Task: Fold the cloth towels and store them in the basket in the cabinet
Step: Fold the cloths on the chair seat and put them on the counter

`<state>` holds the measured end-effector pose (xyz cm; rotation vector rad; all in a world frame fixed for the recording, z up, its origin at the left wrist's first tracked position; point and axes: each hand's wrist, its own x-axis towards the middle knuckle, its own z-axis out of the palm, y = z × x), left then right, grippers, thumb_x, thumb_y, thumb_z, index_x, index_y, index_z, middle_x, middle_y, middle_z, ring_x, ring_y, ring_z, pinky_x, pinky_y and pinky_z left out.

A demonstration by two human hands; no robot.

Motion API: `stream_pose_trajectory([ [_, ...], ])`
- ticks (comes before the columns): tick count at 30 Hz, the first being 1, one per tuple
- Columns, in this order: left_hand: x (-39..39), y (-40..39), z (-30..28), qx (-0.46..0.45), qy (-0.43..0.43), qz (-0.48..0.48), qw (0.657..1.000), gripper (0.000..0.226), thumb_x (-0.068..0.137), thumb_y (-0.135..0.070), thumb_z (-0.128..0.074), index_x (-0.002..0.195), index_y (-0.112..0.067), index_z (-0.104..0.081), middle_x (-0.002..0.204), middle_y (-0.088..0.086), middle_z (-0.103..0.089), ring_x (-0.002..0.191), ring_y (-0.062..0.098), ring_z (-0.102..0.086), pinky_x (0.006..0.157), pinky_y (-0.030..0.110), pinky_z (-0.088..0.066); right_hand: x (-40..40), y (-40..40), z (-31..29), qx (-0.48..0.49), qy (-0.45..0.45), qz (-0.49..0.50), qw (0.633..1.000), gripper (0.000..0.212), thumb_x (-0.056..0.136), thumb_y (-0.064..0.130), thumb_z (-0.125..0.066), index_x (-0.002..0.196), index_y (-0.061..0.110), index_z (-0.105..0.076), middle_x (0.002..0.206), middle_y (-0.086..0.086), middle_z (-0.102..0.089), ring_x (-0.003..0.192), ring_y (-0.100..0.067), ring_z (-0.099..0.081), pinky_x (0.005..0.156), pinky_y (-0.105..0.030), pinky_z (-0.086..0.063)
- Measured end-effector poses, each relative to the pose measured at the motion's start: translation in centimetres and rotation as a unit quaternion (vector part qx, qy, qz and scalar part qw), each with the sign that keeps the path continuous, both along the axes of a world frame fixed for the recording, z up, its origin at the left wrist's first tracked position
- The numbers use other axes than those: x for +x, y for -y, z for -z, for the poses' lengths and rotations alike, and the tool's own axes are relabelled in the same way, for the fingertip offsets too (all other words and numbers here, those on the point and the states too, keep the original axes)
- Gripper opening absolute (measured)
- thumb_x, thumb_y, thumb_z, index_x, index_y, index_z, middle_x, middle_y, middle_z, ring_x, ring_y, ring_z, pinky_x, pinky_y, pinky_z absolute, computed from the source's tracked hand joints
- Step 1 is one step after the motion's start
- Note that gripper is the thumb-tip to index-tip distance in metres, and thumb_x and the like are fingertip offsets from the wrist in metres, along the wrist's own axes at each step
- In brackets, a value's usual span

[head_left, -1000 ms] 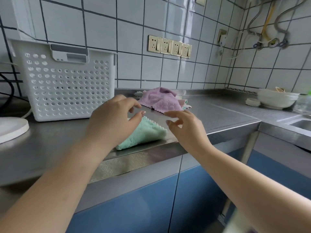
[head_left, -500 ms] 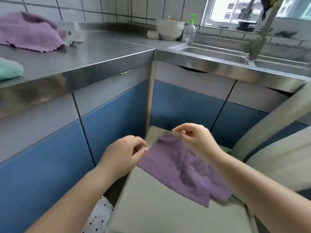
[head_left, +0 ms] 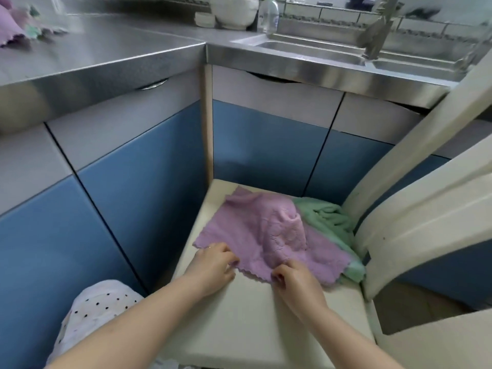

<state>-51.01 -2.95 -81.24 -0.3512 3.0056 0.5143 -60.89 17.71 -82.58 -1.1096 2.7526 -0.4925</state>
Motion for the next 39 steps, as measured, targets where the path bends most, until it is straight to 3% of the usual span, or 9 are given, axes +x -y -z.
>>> stream_pose_trajectory([
  [5,-0.8,-0.8,0.1,-0.053,-0.01,-0.01,0.998,0.028,0.083,-0.04,-0.053,0.108,-0.027,-0.059,0.113,-0.005,-0.052,0.11,0.019,-0.046,0.093,0.033,-0.032,-0.1,0.8,-1.1,-0.013,-0.013,0.031,0.999,0.01,0.087,0.022,-0.048,0.089,0.018,-0.058,0.092,-0.004,-0.063,0.089,-0.028,-0.058,0.065,-0.035,-0.038],
  [9,-1.9,-0.1,-0.9,-0.061,-0.075,-0.032,0.995,0.013,0.075,-0.016,-0.047,0.086,-0.02,-0.055,0.091,0.001,-0.062,0.092,0.028,-0.057,0.081,0.035,-0.037,-1.7,0.6,-5.3,-0.094,-0.019,0.04,0.995,0.01,0.09,0.026,-0.044,0.08,0.022,-0.043,0.073,-0.002,-0.059,0.069,-0.026,-0.053,0.056,-0.033,-0.029],
  [12,-3.2,1.3,-3.3,-0.041,-0.132,-0.053,0.989,0.014,0.087,-0.016,-0.045,0.093,-0.021,-0.057,0.093,-0.003,-0.063,0.09,0.024,-0.058,0.084,0.035,-0.041,-4.4,0.5,-9.1,-0.135,-0.11,0.005,0.985,0.019,0.088,0.028,-0.043,0.088,0.018,-0.059,0.079,0.002,-0.064,0.072,-0.02,-0.058,0.06,-0.029,-0.04],
  [15,-4.8,3.0,-7.0,-0.002,-0.208,-0.08,0.975,0.022,0.094,-0.022,-0.046,0.104,-0.021,-0.066,0.1,-0.004,-0.063,0.091,0.021,-0.059,0.082,0.034,-0.045,-7.6,1.1,-13.0,-0.122,-0.166,-0.029,0.978,0.018,0.085,0.01,-0.056,0.099,0.015,-0.066,0.092,0.0,-0.066,0.085,-0.024,-0.061,0.067,-0.035,-0.05],
  [20,-7.4,5.7,-15.2,0.046,-0.287,-0.128,0.948,0.019,0.094,-0.021,-0.048,0.096,-0.024,-0.066,0.095,-0.006,-0.068,0.087,0.021,-0.06,0.07,0.031,-0.046,-11.7,2.6,-19.8,-0.113,-0.237,-0.007,0.965,0.021,0.086,0.008,-0.054,0.098,0.016,-0.07,0.095,-0.002,-0.063,0.087,-0.026,-0.058,0.066,-0.026,-0.037],
  [25,-8.1,8.7,-22.7,0.005,-0.372,-0.133,0.919,0.017,0.094,-0.019,-0.05,0.099,-0.02,-0.067,0.097,-0.001,-0.069,0.091,0.022,-0.061,0.07,0.031,-0.044,-14.2,3.8,-26.6,-0.141,-0.264,0.026,0.954,0.02,0.093,0.019,-0.052,0.102,0.015,-0.069,0.099,-0.004,-0.067,0.091,-0.027,-0.061,0.067,-0.027,-0.038],
  [29,-7.1,10.9,-27.0,0.044,-0.448,-0.161,0.878,0.011,0.091,-0.019,-0.059,0.095,-0.011,-0.065,0.09,0.004,-0.068,0.084,0.022,-0.059,0.068,0.025,-0.036,-14.3,4.4,-29.8,-0.256,-0.175,0.076,0.948,0.019,0.093,0.02,-0.055,0.105,0.015,-0.068,0.097,0.0,-0.068,0.085,-0.017,-0.057,0.071,-0.024,-0.036],
  [33,-3.4,11.0,-27.8,0.11,-0.472,-0.136,0.864,0.002,0.089,-0.019,-0.064,0.088,-0.017,-0.063,0.077,-0.002,-0.063,0.066,0.0,-0.054,0.06,0.012,-0.038,-11.9,4.5,-29.8,-0.389,-0.024,0.043,0.92,0.014,0.093,0.017,-0.055,0.101,0.017,-0.067,0.088,0.004,-0.065,0.075,-0.008,-0.056,0.066,-0.018,-0.041],
  [39,4.6,8.9,-22.0,0.202,-0.357,-0.084,0.908,0.008,0.08,-0.04,-0.061,0.08,-0.032,-0.061,0.07,-0.017,-0.062,0.062,0.0,-0.051,0.059,0.015,-0.039,-7.2,1.8,-22.4,-0.41,0.112,-0.008,0.905,0.018,0.095,0.009,-0.051,0.087,0.022,-0.062,0.08,0.005,-0.062,0.077,-0.012,-0.055,0.077,-0.033,-0.045],
])
